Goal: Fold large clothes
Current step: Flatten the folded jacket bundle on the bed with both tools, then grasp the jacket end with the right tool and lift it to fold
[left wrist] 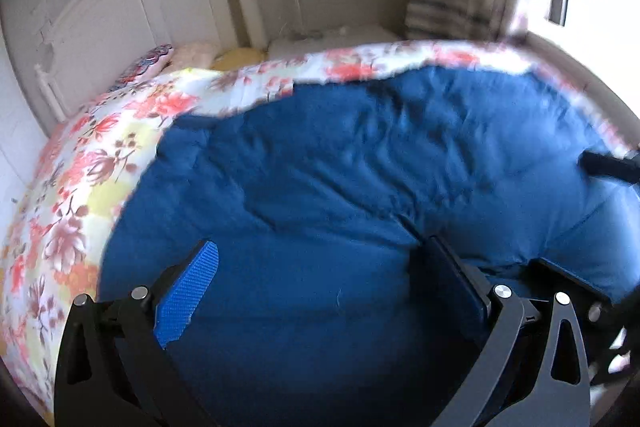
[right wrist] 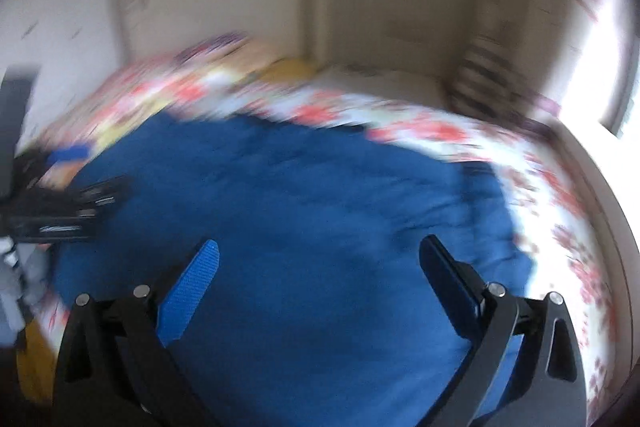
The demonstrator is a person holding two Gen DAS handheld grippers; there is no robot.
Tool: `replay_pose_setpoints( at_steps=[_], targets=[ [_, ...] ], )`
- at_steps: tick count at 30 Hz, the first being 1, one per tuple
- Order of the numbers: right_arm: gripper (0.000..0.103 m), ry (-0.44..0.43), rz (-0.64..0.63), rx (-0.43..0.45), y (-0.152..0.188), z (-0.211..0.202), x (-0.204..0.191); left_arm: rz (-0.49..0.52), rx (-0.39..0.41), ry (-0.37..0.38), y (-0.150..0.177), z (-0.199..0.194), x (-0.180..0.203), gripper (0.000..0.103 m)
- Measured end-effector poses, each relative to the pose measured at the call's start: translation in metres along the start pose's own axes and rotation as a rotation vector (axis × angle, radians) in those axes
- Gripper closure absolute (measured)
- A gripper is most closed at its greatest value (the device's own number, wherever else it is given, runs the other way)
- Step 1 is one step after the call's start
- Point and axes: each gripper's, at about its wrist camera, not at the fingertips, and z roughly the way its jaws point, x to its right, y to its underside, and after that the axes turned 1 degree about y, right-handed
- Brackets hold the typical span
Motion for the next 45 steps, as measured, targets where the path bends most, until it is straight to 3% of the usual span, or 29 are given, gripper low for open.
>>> replay_pose_setpoints(
  at_steps=[2,4,7,11,14,16,19,23,28,30,34,40,45],
  targets=[
    [0.003,0.054,-0.054,-0.011,0.008,0.012,-0.016,-0.012,0.012,0.016,0.004,0.000,-0.002,0.004],
    [0.003,0.033,-0.035,-0.014,0.010,0.013,-0.011,-0.029,0.004,0.028,0.004,-0.003,-0.010,0.004],
    [0.004,0.074,0.015,-0.007,0.011,0.003,0.011,-0.069,0.014,-0.024,0.014,-0.015,-0.032,0.004],
    [0.004,0.144,0.166,-0.003,0.033,-0.013,0.063,-0.200,-0.001,-0.065,0.036,-0.019,-0.083,0.004],
    [0.003,0.076,0.312,-0.018,0.059,-0.010,0.099,-0.237,-0.004,-0.027,0.044,-0.015,-0.097,0.004],
    [0.003,0.036,0.350,-0.008,0.066,-0.006,0.105,-0.217,-0.011,-0.063,0.040,-0.013,-0.091,0.004],
    [0.003,0.067,0.326,-0.028,0.062,-0.005,0.102,-0.227,-0.017,-0.090,0.038,-0.020,-0.086,0.004],
    [0.005,0.120,0.307,0.006,0.057,-0.025,0.084,-0.195,0.023,-0.043,0.042,-0.047,-0.069,0.004],
    [0.005,0.003,0.174,0.099,0.057,-0.049,0.028,-0.070,0.038,0.056,0.046,-0.060,-0.017,0.004],
    [0.005,-0.037,0.102,0.078,0.062,-0.042,0.001,-0.021,0.016,0.013,0.051,-0.048,-0.002,0.004],
    [0.003,0.024,0.005,0.074,0.070,-0.029,-0.017,-0.050,-0.006,0.056,0.053,-0.040,-0.009,0.004],
    [0.003,0.054,0.094,0.065,0.079,-0.045,0.020,-0.046,0.001,0.050,0.057,-0.040,-0.009,0.004],
    [0.003,0.140,0.365,0.071,0.115,-0.078,0.080,-0.048,0.005,0.054,0.059,-0.039,-0.012,0.004]
  ],
)
